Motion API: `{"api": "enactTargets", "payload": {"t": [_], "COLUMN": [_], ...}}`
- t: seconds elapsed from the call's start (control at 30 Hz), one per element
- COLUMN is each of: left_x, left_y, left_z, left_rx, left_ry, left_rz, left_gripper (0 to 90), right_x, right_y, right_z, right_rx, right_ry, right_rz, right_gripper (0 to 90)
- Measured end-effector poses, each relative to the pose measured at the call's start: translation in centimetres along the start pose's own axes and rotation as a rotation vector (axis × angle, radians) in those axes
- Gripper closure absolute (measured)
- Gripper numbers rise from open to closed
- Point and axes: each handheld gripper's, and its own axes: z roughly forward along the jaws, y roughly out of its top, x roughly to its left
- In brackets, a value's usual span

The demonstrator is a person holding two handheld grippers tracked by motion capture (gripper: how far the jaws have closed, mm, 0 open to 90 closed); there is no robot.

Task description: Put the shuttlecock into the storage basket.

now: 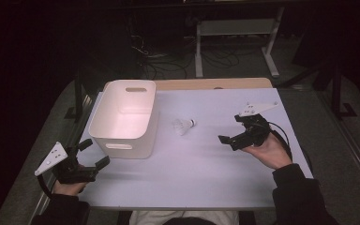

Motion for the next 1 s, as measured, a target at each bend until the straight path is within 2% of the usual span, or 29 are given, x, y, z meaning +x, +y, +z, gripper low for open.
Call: {"api": "enactTargets", "payload": {"t": [0.3, 1.0], "left_x": [0.0, 0.1], "left_y": [0.0, 0.0], "left_z": [0.0, 0.0], "left_rx": [-0.002, -0.006], "left_ry": [0.002, 0.000], "left_rz": [-0.003, -0.008], "left_gripper": [0.0, 0.0], "right_x": [0.2, 0.6], "right_y": [1.1, 2.6], "right_z": [1.5, 4.2], "right_rx": [0.035, 0.073], "right_ry": [0.039, 0.074], "right_rz": [-0.019, -0.057], "right_gripper": [0.0, 0.6]}}
